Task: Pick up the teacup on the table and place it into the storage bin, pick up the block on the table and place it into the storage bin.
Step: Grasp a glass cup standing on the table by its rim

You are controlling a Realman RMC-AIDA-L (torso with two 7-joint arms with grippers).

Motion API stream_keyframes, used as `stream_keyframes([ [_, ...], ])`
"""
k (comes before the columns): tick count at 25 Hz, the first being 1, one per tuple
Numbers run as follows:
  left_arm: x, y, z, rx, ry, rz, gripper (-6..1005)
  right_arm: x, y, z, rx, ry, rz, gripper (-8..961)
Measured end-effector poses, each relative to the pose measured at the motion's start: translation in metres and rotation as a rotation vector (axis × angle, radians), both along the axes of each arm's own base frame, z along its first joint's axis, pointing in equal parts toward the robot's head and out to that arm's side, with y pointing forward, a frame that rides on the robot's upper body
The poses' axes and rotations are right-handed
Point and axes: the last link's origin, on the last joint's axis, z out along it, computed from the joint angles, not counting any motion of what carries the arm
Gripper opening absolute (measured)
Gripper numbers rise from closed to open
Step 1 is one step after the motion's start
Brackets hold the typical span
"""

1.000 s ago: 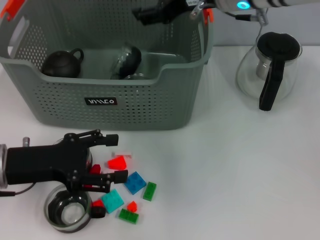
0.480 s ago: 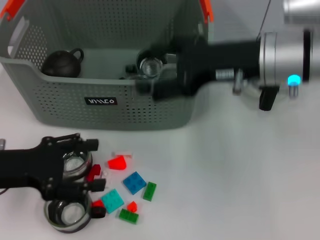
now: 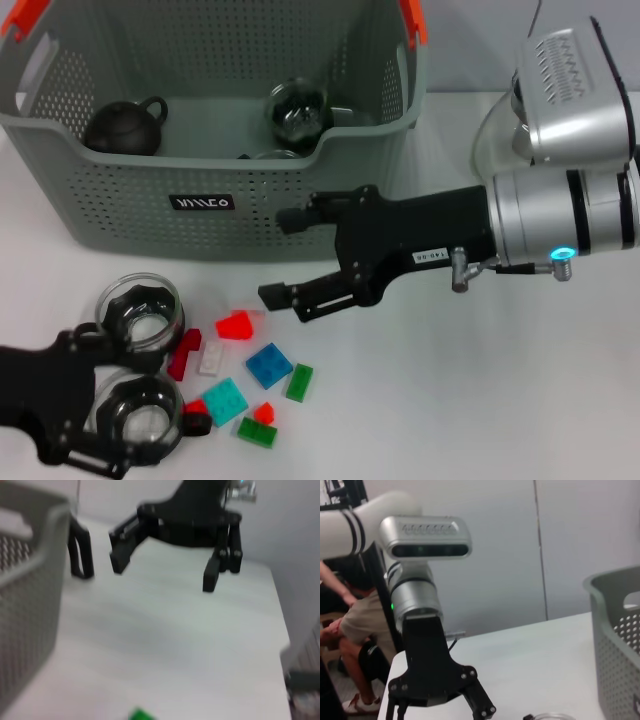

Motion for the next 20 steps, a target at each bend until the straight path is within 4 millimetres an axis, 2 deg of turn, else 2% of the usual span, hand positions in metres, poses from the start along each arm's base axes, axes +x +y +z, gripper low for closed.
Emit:
stream_keyframes([
  [1,0.003,-0.003,0.001,-0.048,0.076,0.02,933,0.001,-0.001,-0.001,-0.004,-0.006,0.0,946],
  [7,0.017,-0.007,-0.003,-0.129,0.235,0.047,933,0.005,0.005,-0.001,0.023,-0.027,-0.028,946],
  [12,0.026,-0.004,-0.008,-0.141,0.329,0.045,932,0.009,0.012,-0.002,0.06,-0.034,-0.056,946],
  [20,0.028,0.004,-0.008,-0.151,0.418,0.036,932,0.013,0.018,-0.002,0.079,-0.068,-0.062,946],
])
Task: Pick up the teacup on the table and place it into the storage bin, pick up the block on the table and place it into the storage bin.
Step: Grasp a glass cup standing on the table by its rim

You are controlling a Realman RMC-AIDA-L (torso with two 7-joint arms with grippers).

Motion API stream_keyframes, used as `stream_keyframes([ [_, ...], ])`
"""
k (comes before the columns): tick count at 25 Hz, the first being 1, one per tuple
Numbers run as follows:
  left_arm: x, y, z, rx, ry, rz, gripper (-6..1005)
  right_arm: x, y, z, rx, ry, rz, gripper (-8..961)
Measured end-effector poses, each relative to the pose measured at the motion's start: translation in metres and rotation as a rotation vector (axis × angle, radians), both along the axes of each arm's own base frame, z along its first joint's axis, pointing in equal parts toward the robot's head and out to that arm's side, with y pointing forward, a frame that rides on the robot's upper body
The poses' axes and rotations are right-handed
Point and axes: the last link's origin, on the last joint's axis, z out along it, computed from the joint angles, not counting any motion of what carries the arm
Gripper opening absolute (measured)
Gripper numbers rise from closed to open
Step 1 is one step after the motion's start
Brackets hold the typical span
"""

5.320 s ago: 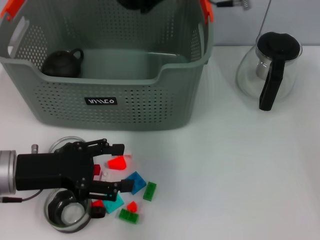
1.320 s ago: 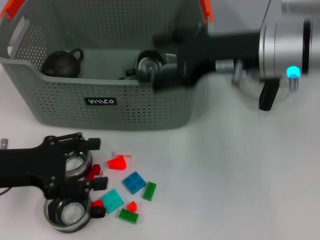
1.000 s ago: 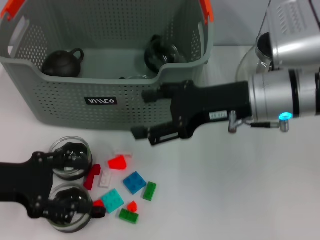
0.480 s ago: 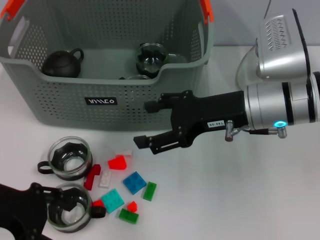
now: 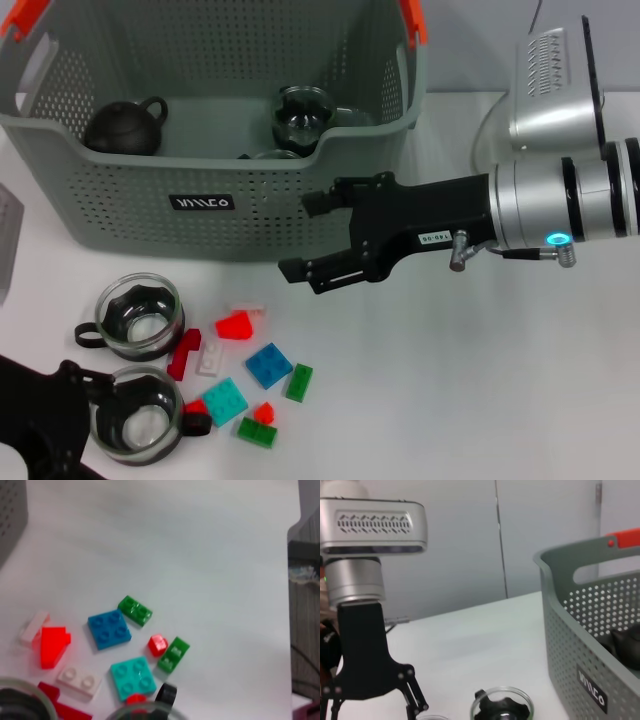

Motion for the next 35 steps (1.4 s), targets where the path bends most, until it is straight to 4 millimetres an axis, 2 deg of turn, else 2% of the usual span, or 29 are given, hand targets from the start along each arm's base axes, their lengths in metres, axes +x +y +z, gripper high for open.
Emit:
stream_keyframes([
  [7,0.004,0.011,-0.002,-0.021,0.096,-0.02,933,-0.001,0.002,-0.005,-0.008,-0.012,-0.002,946],
  [19,0.002,0.018,-0.038,-0.087,0.165,-0.064,932,0.0,0.004,-0.005,0.005,-0.015,-0.003,946],
  [35,0.005,0.02,-0.05,-0.163,0.163,-0.037,925,-0.001,0.01,-0.003,0.033,-0.014,-0.008,946],
])
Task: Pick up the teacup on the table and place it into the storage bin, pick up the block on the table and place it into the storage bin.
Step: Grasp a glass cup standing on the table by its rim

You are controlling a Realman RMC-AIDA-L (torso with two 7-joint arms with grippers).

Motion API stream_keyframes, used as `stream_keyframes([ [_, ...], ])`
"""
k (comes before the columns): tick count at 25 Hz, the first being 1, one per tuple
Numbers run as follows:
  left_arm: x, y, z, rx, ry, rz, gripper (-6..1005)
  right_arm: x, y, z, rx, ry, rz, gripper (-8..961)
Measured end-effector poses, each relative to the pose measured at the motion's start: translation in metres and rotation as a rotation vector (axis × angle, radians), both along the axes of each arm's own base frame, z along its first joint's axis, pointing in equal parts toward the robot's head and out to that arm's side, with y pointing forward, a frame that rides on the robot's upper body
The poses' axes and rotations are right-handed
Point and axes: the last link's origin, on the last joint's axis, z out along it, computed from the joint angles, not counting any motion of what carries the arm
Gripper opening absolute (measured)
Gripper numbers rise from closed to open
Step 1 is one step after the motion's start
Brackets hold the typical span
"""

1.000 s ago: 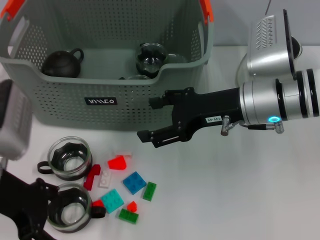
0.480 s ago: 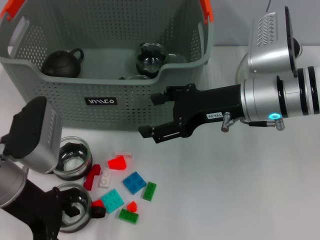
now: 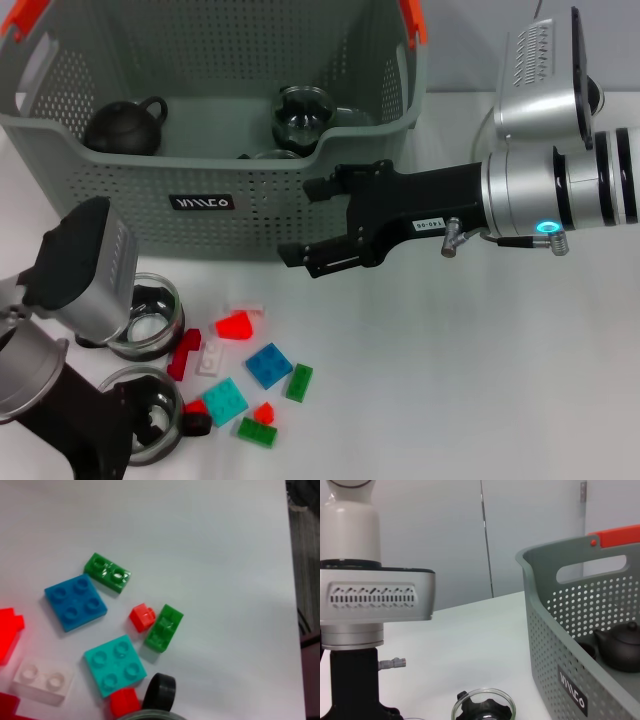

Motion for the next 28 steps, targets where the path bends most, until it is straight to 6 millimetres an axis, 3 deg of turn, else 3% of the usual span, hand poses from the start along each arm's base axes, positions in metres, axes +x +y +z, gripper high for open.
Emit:
stream_keyframes([
  [12,0.0003,0.0063,0.0031,0.04,-0.016,0.041,732,-0.0002,0.0021,0.0025,0.009,0.005,-0.003,946],
  [17,-0.003,0.0095,0.0002,0.067,-0.007,0.032,499,-0.0001,0.0025,0.003,0.01,0.006,-0.004,946],
  [28,-0.002,0.0087,-0.0041,0.066,-0.007,0.017,113,-0.0011,0.0027,0.0038,0.013,0.007,-0.001,946],
])
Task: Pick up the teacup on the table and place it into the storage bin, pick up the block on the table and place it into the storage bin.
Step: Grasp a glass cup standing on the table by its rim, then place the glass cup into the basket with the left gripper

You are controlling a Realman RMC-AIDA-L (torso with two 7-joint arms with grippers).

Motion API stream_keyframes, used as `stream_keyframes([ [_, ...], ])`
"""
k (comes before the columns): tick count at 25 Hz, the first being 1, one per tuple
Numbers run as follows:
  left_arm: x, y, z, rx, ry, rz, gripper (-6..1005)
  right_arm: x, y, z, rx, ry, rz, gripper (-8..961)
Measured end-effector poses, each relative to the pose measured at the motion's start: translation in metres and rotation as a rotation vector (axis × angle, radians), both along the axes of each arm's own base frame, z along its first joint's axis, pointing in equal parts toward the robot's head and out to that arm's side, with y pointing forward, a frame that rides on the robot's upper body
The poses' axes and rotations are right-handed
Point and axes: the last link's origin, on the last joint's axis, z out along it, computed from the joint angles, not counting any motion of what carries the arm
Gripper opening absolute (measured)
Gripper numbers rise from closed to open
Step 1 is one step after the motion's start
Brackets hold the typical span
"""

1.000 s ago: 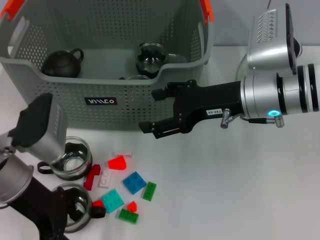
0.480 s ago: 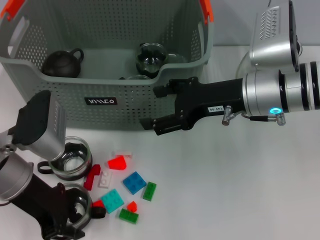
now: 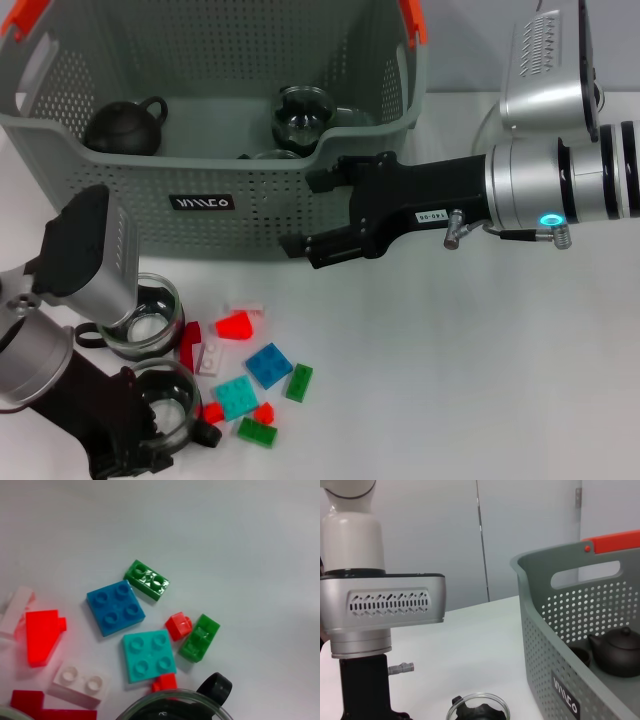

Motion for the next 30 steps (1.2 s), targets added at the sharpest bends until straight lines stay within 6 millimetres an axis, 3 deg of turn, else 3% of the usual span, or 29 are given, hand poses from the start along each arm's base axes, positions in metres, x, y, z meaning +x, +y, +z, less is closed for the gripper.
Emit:
stream_keyframes([
  [22,0.019,-0.008,0.018,-0.02,-0.113,0.049,50,0.002,0.004,0.005,0.025,0.004,0.009,946],
  [30,0.053,-0.005,0.024,-0.007,-0.43,0.092,49,0.01,0.003,0.008,0.026,-0.008,-0.008,946],
])
